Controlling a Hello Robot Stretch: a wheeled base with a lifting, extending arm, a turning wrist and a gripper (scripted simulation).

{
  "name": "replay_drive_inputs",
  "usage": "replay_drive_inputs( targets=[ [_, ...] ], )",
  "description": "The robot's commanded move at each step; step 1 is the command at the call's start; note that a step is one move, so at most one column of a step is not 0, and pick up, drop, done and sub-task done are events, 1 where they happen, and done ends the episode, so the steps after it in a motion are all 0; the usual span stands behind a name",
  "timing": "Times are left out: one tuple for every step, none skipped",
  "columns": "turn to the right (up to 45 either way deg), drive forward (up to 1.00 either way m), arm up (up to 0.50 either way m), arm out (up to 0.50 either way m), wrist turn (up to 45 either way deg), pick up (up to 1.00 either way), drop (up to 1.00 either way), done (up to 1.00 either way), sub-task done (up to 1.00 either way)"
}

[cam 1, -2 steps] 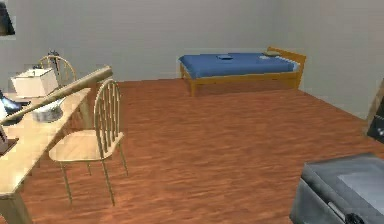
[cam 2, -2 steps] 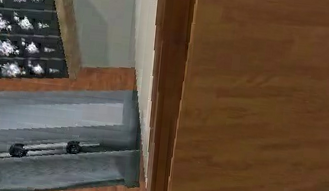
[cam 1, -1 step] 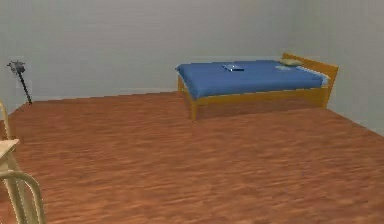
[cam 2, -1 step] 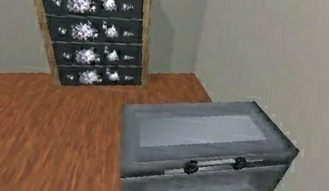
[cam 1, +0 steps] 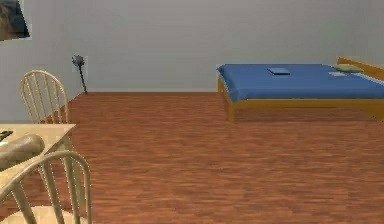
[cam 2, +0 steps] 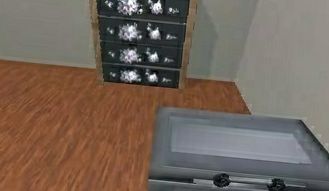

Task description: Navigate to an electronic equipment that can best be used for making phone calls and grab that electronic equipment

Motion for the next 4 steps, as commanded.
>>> replay_drive_inputs(
  targets=[
    [0.0,0.25,0.00,0.00,0.0,0.00,0.00,0.00,0.00],
    [3.0,0.00,0.00,0.00,0.0,0.00,0.00,0.00,0.00],
    [0.0,0.75,0.00,0.00,0.0,0.00,0.00,0.00,0.00],
    [-36.0,0.00,0.00,0.00,0.0,0.00,0.00,0.00,0.00]
  ],
)
